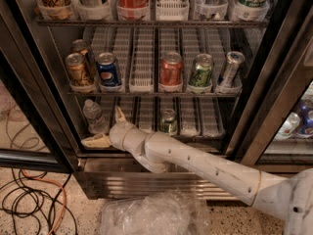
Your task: Pick water bottle from bottom shelf of fridge
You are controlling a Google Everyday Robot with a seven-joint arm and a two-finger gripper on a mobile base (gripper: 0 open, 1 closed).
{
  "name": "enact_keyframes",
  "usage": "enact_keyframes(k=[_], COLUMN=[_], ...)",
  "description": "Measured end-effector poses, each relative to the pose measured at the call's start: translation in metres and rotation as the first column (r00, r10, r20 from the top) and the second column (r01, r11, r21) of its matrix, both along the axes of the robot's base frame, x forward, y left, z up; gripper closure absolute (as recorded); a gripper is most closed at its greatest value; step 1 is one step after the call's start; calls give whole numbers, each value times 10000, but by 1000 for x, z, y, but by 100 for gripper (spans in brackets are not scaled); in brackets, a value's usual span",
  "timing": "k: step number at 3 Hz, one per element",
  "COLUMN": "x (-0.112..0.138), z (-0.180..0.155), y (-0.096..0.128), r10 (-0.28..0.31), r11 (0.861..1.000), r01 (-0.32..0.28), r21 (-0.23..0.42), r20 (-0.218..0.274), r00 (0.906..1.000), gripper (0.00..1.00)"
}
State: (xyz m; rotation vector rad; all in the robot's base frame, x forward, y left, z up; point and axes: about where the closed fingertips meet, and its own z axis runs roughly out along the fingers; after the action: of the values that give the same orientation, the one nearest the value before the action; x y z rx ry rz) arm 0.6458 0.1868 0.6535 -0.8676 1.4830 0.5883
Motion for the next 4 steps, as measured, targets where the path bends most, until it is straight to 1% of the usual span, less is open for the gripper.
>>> enact_keyframes(k=[1,2,3,4], x=[15,24,27,27], z=[3,2,1,1], y=[41,68,71,71], r10=[557,925,971,972], r11=[9935,9825,9798,9797], r01=[-596,-1007,-1058,-1059], r21=[972,1567,1699,1700], r20=[415,592,587,587], r00=[9976,9940,9935,9935], gripper=[0,0,13,37])
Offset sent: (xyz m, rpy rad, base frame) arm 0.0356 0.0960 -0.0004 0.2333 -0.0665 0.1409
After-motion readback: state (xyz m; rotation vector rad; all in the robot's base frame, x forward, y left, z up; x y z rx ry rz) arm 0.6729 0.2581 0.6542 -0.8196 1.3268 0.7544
